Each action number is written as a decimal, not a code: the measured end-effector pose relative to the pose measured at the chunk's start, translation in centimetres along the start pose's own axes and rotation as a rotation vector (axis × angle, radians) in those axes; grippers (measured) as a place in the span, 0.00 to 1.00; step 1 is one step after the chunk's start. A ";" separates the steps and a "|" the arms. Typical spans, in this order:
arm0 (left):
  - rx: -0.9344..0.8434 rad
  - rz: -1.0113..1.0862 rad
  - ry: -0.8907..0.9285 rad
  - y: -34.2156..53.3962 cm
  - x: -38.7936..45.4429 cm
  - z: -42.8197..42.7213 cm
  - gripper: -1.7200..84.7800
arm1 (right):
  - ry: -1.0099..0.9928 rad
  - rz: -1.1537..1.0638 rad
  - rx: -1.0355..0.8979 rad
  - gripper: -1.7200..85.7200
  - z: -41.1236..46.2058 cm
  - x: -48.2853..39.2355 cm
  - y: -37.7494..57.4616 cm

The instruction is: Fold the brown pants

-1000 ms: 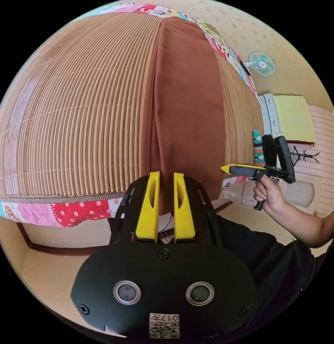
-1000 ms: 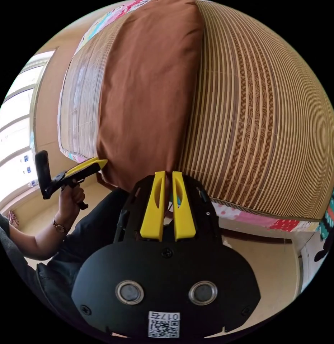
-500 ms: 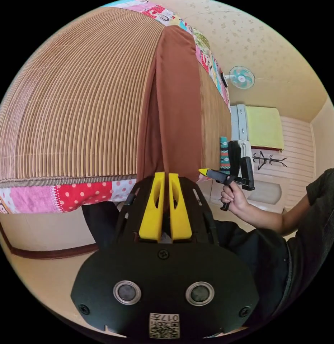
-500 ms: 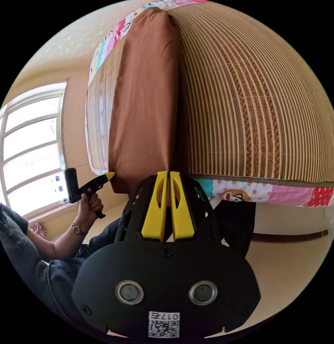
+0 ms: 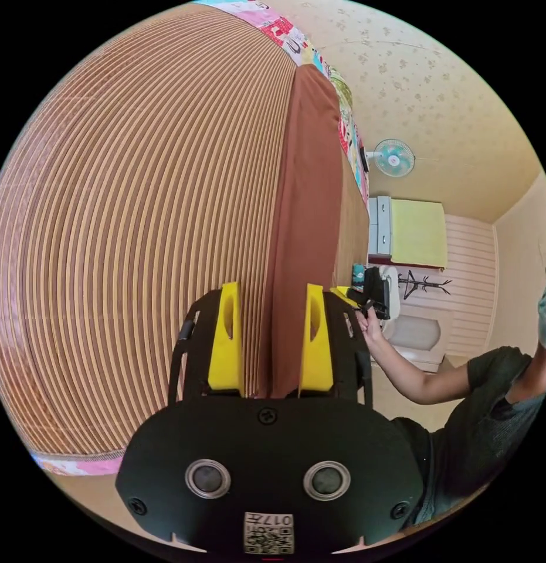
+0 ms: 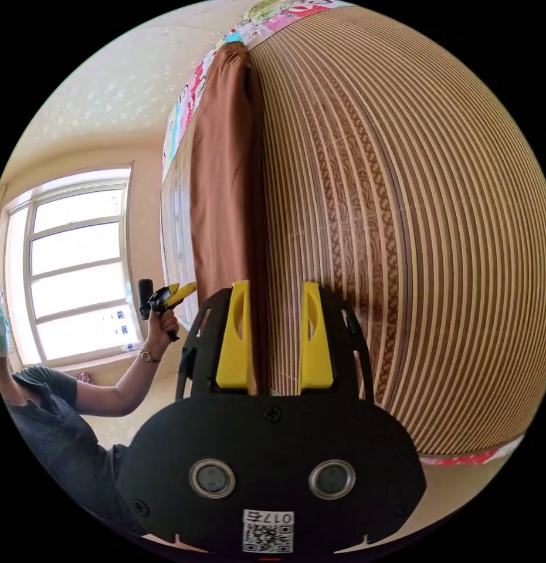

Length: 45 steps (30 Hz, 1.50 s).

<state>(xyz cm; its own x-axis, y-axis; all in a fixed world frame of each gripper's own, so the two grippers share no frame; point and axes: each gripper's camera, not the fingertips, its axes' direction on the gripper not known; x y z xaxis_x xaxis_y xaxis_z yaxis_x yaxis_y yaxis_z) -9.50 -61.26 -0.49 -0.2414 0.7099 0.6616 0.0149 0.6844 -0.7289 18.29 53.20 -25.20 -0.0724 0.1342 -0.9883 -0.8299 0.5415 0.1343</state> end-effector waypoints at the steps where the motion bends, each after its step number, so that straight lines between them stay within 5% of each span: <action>1: 0.008 0.010 0.045 -2.3 0.2 -0.2 0.22 | -0.056 -0.026 -0.022 0.16 0.4 0.4 -2.2; 11: -0.207 0.028 -0.049 -11.6 4.0 4.9 0.09 | -0.122 -0.064 -0.101 0.09 2.3 1.6 -10.5; 20: 0.058 0.222 0.355 0.3 11.1 -3.8 0.06 | -0.631 -0.242 0.096 0.05 -6.9 -0.7 -0.1; 33: 0.192 0.843 0.569 17.3 41.0 -22.8 0.06 | -0.785 -0.950 0.235 0.03 -27.3 -25.7 17.0; 39: 0.238 0.861 0.539 15.7 49.6 -27.1 0.06 | -0.628 -1.032 0.324 0.03 -33.1 -33.7 16.0; 45: 0.222 0.615 0.253 6.3 46.7 -24.1 0.06 | -0.372 -0.701 0.276 0.03 -28.1 -32.0 5.5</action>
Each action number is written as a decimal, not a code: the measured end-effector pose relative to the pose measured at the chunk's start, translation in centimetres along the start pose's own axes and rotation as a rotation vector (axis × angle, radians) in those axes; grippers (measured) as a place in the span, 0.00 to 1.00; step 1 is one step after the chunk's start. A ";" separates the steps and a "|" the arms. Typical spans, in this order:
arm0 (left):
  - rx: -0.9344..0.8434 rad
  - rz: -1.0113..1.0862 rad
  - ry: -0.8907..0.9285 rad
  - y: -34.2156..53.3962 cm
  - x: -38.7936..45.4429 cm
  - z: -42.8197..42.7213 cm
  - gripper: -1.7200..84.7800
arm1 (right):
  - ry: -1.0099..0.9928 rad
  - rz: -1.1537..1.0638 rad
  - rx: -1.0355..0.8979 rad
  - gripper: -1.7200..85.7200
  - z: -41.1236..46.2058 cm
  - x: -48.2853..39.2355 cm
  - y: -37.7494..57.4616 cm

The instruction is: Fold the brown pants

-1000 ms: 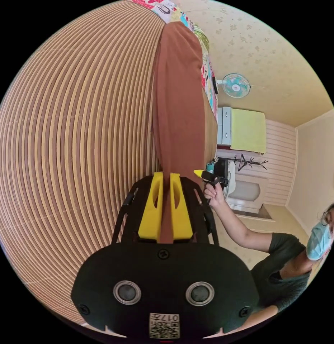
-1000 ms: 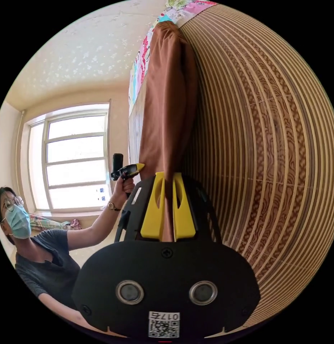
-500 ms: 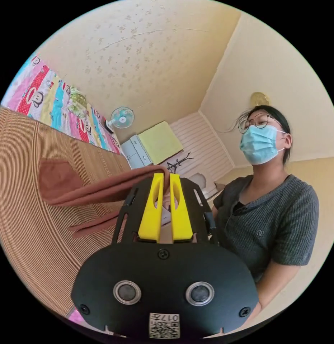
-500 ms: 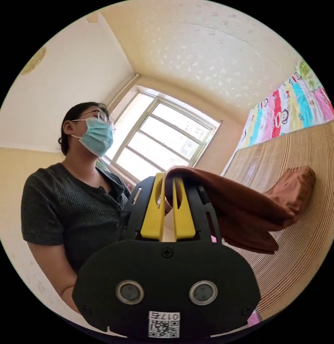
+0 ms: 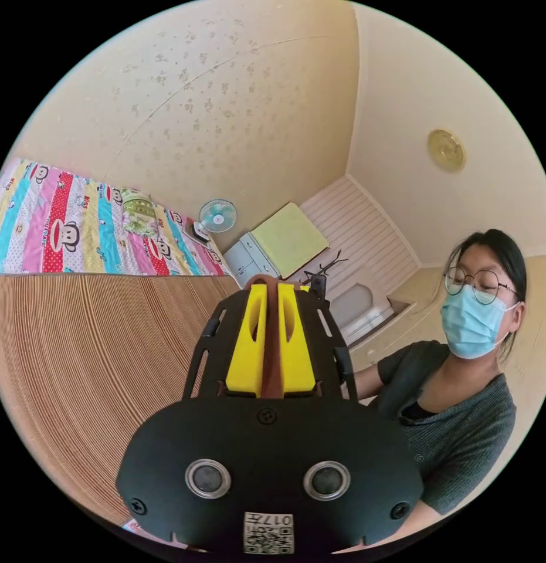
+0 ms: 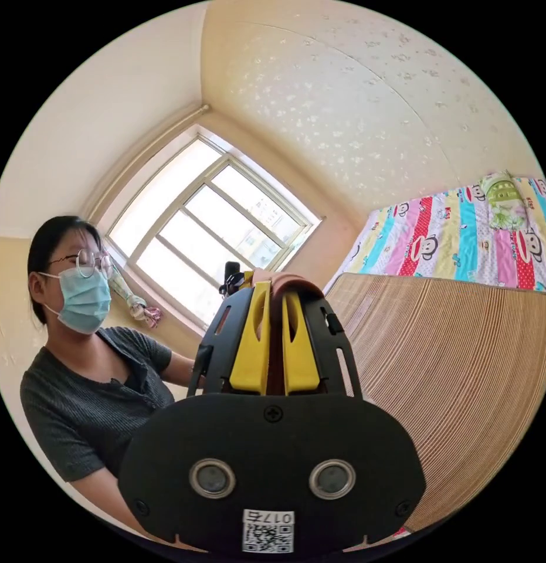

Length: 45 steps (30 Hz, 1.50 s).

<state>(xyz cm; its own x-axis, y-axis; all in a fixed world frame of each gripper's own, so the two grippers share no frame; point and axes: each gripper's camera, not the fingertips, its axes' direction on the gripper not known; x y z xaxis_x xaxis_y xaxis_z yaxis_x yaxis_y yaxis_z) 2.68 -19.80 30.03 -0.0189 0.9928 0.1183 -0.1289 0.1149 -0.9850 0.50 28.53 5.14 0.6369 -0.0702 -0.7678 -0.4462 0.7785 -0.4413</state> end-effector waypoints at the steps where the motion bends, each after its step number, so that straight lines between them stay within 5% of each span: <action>1: -0.013 -0.039 -0.013 -0.6 -2.4 0.7 0.06 | -0.005 0.061 -0.002 0.03 1.2 2.6 -0.5; 10: -0.234 -0.249 -0.285 9.0 -13.9 6.0 0.07 | 0.272 0.235 -0.306 0.03 12.0 12.5 8.8; 16: -0.390 -0.661 -0.313 27.5 -20.4 10.1 0.10 | 0.515 0.755 -0.528 0.06 13.9 20.3 29.0; 19: -0.362 -0.781 -0.325 31.0 -21.9 10.0 0.14 | 0.462 0.891 -0.481 0.07 12.3 21.4 33.7; 28: -0.266 -0.642 -0.395 21.5 -33.1 12.6 0.21 | 0.370 0.727 -0.352 0.18 14.7 31.7 23.8; 36: -0.328 -0.665 -0.321 18.9 -39.8 18.8 0.12 | 0.277 0.779 -0.396 0.22 21.4 39.2 20.2; 45: -0.348 -0.703 -0.432 24.9 -37.6 8.7 0.09 | 0.161 0.782 -0.608 0.18 29.8 35.2 23.2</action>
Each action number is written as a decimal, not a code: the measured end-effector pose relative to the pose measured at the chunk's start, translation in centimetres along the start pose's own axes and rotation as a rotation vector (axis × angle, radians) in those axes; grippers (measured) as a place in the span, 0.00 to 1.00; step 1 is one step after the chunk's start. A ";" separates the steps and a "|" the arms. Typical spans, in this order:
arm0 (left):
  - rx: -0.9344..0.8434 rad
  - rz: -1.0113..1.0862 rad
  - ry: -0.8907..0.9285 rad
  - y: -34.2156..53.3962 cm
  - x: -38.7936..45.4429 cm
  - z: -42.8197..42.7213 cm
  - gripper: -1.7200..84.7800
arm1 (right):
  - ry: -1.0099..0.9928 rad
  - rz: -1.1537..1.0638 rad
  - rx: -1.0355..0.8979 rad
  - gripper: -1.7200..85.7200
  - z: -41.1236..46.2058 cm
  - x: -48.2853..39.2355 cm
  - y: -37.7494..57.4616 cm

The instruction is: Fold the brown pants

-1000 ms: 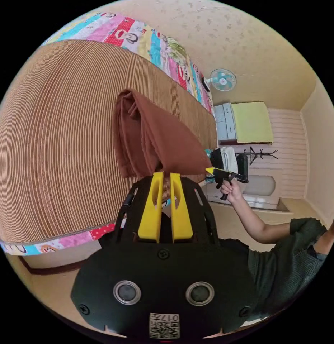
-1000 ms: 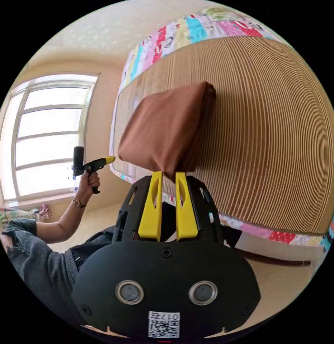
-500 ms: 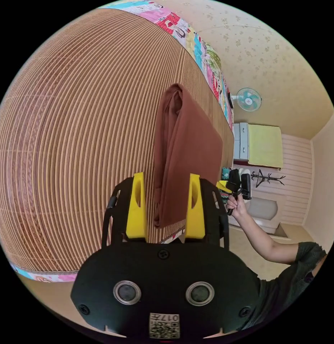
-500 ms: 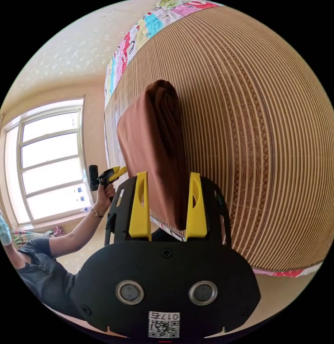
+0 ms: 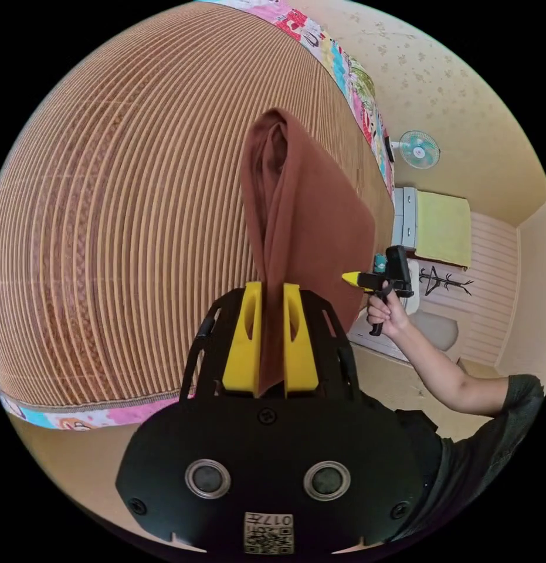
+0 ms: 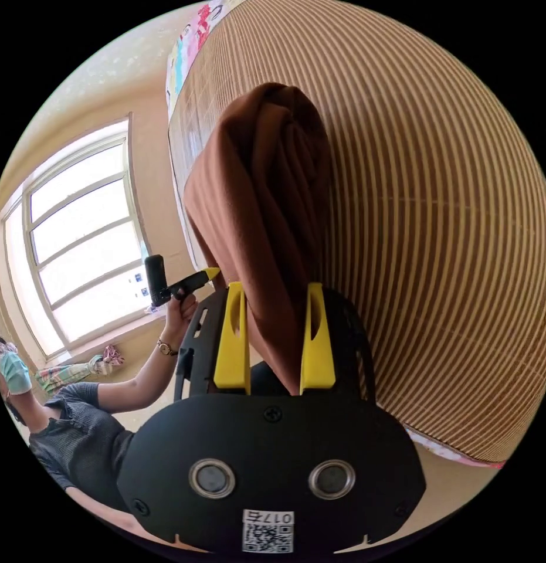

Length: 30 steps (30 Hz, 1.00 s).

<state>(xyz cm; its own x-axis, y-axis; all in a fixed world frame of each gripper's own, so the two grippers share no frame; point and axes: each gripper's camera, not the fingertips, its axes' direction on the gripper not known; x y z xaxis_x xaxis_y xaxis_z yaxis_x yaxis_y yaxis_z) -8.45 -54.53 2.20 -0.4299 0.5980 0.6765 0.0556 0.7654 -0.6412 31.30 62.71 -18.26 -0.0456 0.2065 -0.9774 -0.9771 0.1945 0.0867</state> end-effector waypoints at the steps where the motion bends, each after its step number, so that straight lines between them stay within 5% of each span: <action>1: 0.022 -0.050 -0.006 1.4 -2.5 -2.0 0.09 | -0.008 -0.022 -0.056 0.18 2.8 -1.5 -0.4; 10: 0.276 -0.340 -0.374 3.7 -19.6 -22.4 0.06 | -0.015 -0.227 -0.371 0.17 27.1 -18.3 -10.8; 16: 0.665 -0.438 -0.263 5.5 -23.8 -30.9 0.08 | 0.003 -0.257 -0.525 0.12 33.2 -26.5 -16.2; 22: 0.307 -0.395 -0.327 4.3 -26.4 -15.5 0.09 | 0.152 -0.353 -0.557 0.04 25.7 -20.8 -11.6; 27: 0.494 -0.532 -0.240 11.4 -25.4 -6.5 0.02 | 0.070 -0.064 -0.407 0.03 11.7 -7.6 -1.8; 30: 0.390 -0.512 -0.045 12.8 -24.6 0.0 0.01 | 0.108 0.137 -0.224 0.03 1.6 -1.7 7.4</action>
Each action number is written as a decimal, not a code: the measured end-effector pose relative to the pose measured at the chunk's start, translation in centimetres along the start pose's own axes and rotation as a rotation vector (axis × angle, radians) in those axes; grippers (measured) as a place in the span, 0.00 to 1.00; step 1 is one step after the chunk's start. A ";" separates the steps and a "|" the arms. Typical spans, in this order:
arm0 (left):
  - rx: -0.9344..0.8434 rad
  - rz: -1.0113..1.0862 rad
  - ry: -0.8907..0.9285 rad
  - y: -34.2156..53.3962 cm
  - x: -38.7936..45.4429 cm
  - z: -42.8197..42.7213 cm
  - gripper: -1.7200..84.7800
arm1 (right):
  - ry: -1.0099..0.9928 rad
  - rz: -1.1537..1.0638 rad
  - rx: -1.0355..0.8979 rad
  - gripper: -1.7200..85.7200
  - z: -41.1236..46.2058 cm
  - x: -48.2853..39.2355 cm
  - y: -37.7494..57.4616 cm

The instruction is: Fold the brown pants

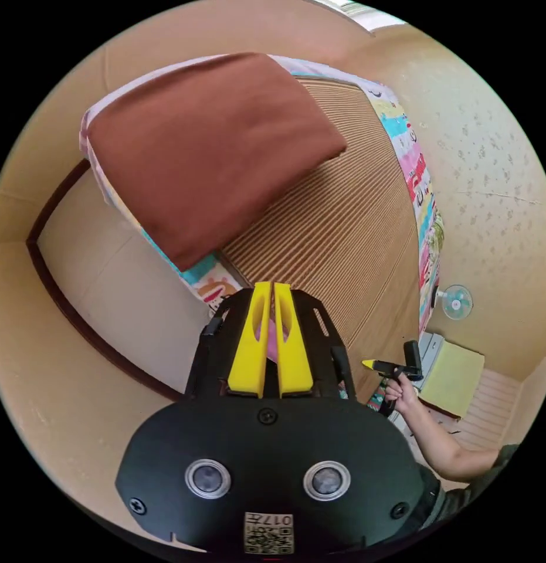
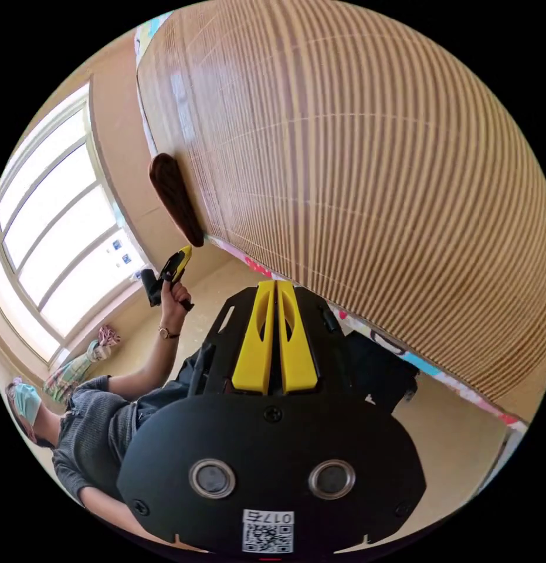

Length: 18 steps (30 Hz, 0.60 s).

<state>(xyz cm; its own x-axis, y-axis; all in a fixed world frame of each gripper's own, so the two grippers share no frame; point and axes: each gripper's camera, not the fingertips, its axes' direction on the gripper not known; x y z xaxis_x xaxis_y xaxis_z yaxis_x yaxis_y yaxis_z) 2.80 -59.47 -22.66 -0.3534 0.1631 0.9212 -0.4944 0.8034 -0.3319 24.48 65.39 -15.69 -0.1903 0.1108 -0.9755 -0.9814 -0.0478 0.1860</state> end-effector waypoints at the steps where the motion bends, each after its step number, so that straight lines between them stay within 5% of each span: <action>1: -0.098 0.061 0.005 1.2 1.1 2.7 0.01 | -0.010 0.054 0.085 0.03 -2.6 2.0 4.4; 6: -0.368 0.558 -0.118 5.3 9.8 10.9 0.01 | -0.064 0.110 0.394 0.02 -9.1 4.4 20.5; 10: -0.325 0.937 -0.159 8.5 17.2 13.2 0.01 | 0.023 0.023 0.504 0.02 -10.8 3.4 30.2; 18: -0.066 1.002 -0.109 13.8 23.8 18.6 0.01 | -0.052 -0.104 0.691 0.02 -13.4 8.8 42.9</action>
<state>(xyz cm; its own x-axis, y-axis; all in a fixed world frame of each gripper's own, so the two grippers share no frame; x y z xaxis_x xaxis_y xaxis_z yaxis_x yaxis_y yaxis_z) -27.23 -55.14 -9.09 -0.6540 0.7297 0.1995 0.1134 0.3553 -0.9278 -18.98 50.96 -17.85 -0.0787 0.1290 -0.9885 -0.7830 0.6057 0.1414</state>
